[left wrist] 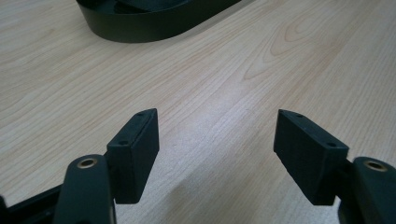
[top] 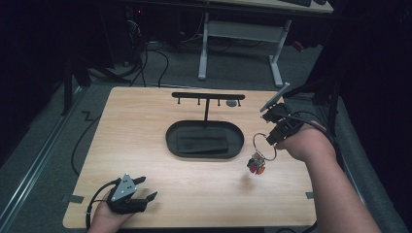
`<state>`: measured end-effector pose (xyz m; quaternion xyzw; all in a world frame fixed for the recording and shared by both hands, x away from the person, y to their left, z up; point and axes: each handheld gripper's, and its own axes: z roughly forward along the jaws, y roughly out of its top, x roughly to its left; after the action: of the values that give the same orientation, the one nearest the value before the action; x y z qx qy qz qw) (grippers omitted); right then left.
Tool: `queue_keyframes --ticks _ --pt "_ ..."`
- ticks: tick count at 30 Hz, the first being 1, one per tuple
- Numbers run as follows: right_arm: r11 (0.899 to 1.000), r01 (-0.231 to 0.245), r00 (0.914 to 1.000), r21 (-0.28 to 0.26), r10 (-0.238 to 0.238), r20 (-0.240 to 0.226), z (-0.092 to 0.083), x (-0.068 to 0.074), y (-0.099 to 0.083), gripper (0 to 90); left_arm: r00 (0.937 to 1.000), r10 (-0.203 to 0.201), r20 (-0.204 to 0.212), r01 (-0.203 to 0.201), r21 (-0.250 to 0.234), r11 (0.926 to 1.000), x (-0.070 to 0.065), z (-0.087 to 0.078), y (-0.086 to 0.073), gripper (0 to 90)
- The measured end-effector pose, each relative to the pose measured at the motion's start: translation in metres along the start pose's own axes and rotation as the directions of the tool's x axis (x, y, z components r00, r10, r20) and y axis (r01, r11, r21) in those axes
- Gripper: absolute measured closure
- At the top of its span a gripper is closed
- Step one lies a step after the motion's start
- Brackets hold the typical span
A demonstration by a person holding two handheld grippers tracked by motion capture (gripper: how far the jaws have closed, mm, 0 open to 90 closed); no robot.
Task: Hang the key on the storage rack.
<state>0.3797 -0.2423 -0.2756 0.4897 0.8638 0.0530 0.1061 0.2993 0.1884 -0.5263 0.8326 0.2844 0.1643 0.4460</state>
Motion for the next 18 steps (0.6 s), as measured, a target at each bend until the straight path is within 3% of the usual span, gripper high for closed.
queue_keyframes --ticks 7,12,18 --pt "1.0 0.008 0.9999 -0.028 -0.008 0.009 0.002 -0.001 0.023 87.9 1.0 -0.005 -0.001 0.005 -0.007 1.0 -0.001 -0.004 -0.001 31.7" --pt "0.999 0.031 0.9994 -0.025 -0.031 0.017 0.01 0.007 0.044 87.9 0.9998 0.02 -0.001 -0.02 0.003 0.9998 -0.005 -0.005 -0.001 31.7" --pt "0.999 0.029 0.9992 -0.028 -0.029 0.028 0.013 0.008 0.065 87.9 1.0 -0.006 0.003 0.006 -0.011 0.9999 -0.002 -0.008 -0.002 31.7"
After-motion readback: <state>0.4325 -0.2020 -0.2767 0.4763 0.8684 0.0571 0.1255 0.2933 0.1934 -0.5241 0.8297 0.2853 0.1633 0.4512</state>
